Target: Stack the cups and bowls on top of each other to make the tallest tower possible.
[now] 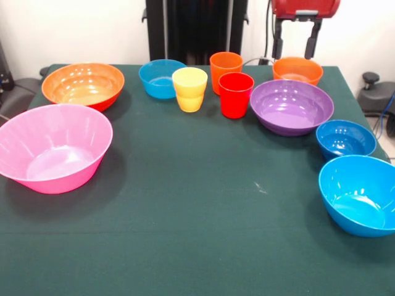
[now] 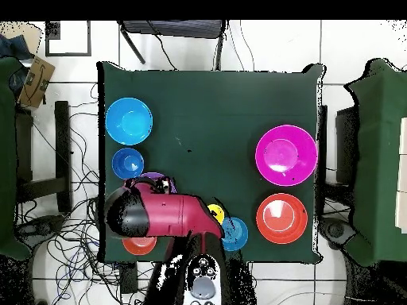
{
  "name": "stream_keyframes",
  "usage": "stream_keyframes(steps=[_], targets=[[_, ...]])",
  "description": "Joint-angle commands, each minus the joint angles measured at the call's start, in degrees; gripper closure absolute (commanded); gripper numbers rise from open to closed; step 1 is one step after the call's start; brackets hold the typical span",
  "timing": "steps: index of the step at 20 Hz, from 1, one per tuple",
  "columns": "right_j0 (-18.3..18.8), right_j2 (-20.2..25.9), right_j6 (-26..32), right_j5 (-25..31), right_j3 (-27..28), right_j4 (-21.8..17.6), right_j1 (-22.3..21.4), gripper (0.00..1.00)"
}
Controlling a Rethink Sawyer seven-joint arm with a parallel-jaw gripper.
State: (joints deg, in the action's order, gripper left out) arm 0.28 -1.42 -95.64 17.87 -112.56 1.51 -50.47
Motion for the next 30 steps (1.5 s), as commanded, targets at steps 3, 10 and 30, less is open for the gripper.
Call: stream_keyframes(steps=[3, 10, 30], targets=[[3.6, 4.3, -0.2, 3.9, 1.1, -4.7, 2.1, 0.00], [5.8, 6.5, 0.7, 7.2, 3.0, -3.5, 1.2, 0.00], [7.2, 7.9, 0.0, 13.6, 3.9, -1.8, -2.7, 0.00]])
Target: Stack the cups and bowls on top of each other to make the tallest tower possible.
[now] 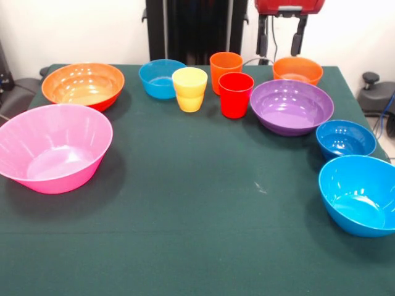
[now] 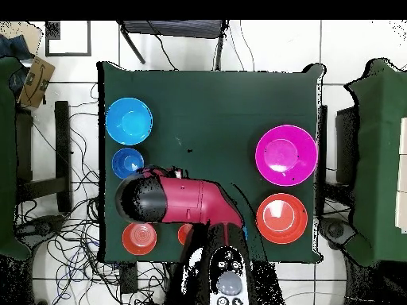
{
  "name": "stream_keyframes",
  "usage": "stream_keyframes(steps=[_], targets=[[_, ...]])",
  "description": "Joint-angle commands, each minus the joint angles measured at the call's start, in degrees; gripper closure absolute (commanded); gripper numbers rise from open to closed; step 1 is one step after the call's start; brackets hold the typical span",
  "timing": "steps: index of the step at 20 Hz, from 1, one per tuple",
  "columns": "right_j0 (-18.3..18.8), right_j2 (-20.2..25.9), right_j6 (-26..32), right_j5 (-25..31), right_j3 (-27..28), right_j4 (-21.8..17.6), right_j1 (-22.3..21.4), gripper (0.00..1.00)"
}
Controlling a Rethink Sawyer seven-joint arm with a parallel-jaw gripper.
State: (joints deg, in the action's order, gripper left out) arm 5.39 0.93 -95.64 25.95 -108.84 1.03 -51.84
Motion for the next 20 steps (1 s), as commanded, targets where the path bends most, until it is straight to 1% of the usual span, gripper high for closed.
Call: stream_keyframes(steps=[1, 4, 6, 8, 15, 20], targets=[[2.3, 5.3, 0.0, 6.4, 0.5, -1.3, -1.6, 0.00], [3.3, 4.6, 0.1, 7.9, 1.1, -1.3, -2.7, 0.00], [4.5, 4.7, 0.9, 8.3, 1.4, -1.6, -2.8, 0.00], [4.9, 4.8, 1.0, 8.9, 2.6, -1.9, -2.1, 0.00], [3.8, 5.0, -0.9, 10.0, 3.4, -2.1, -1.9, 0.00], [4.6, 4.8, 0.0, 8.3, 2.4, -2.9, -1.8, 0.00]])
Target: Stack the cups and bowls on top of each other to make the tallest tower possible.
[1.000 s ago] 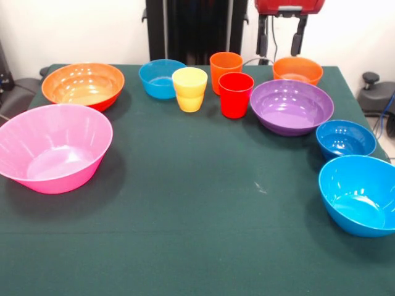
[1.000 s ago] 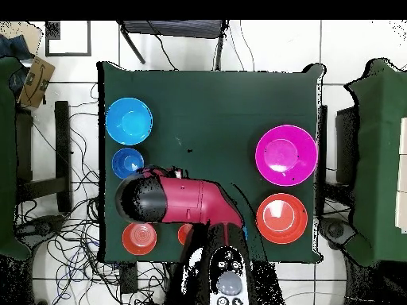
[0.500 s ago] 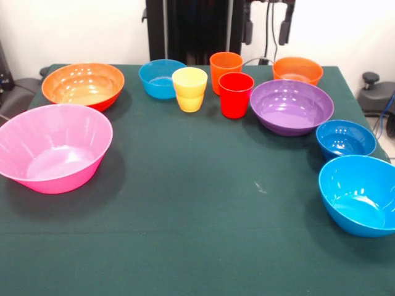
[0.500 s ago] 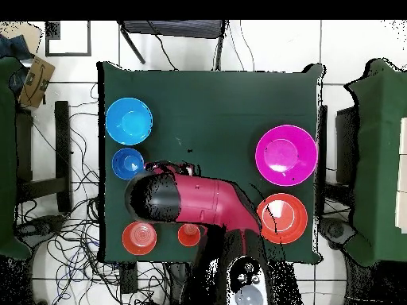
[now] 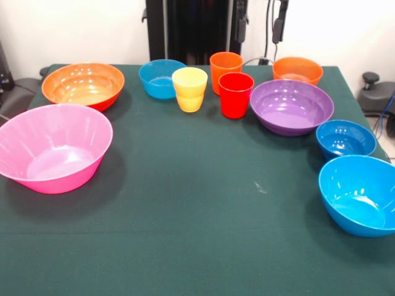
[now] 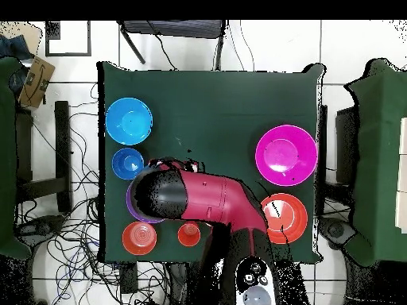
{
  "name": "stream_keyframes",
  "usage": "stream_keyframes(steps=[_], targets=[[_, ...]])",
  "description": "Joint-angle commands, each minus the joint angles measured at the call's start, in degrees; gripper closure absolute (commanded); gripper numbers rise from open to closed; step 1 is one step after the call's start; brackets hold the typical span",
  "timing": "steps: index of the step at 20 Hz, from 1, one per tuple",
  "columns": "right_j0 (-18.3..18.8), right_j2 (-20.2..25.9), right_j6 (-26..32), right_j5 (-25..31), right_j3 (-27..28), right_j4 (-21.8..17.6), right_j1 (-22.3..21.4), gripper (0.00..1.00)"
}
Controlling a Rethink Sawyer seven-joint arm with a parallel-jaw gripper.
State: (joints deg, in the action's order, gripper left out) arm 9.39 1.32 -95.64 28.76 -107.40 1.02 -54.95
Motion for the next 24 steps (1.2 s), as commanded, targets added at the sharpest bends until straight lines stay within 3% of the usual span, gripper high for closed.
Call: stream_keyframes(steps=[1, 8, 14, 19, 24], targets=[[1.2, 4.7, 0.7, 5.1, -0.1, -2.9, 0.8, 0.00], [7.4, 7.1, 7.2, 1.9, -7.7, -4.6, -2.9, 0.00], [11.2, 9.5, 8.1, -1.3, -11.6, -6.4, -3.8, 0.00], [12.4, 10.4, 6.3, -4.5, -12.1, -9.0, -2.2, 0.00], [11.5, 8.7, 2.6, -9.7, -10.8, -14.7, 2.8, 0.00]])
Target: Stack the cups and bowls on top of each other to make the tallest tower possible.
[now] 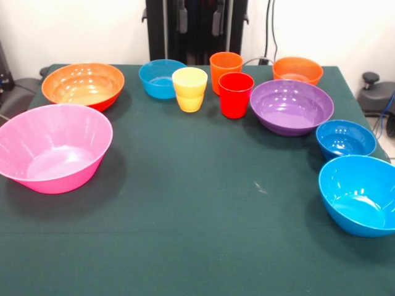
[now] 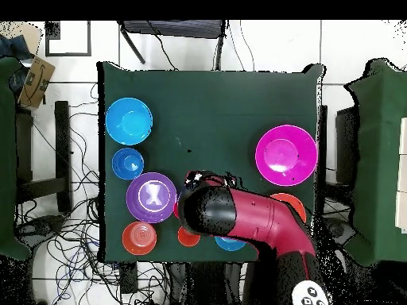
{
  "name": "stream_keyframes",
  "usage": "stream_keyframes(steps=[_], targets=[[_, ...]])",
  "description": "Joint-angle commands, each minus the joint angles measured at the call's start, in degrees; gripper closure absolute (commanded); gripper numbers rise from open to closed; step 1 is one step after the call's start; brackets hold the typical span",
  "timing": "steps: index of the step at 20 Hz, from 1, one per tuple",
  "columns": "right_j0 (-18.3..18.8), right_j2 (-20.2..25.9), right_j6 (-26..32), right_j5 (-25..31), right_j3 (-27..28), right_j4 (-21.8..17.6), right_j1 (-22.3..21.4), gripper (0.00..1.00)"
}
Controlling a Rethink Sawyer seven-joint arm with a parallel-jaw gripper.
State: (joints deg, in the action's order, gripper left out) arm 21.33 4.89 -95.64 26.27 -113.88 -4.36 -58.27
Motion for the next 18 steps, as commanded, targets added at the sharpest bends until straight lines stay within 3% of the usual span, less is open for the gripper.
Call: stream_keyframes(steps=[1, 6, 9, 18], targets=[[-0.9, 4.5, 1.9, -8.2, -4.0, -10.4, 7.2, 0.00], [-1.3, 4.0, 0.5, -10.0, -3.1, -14.0, 11.3, 0.00], [-0.2, 5.1, 1.7, -8.3, -3.3, -15.1, 11.9, 0.00], [3.3, 7.8, 5.5, -0.4, -5.3, -15.5, 7.9, 0.00]])
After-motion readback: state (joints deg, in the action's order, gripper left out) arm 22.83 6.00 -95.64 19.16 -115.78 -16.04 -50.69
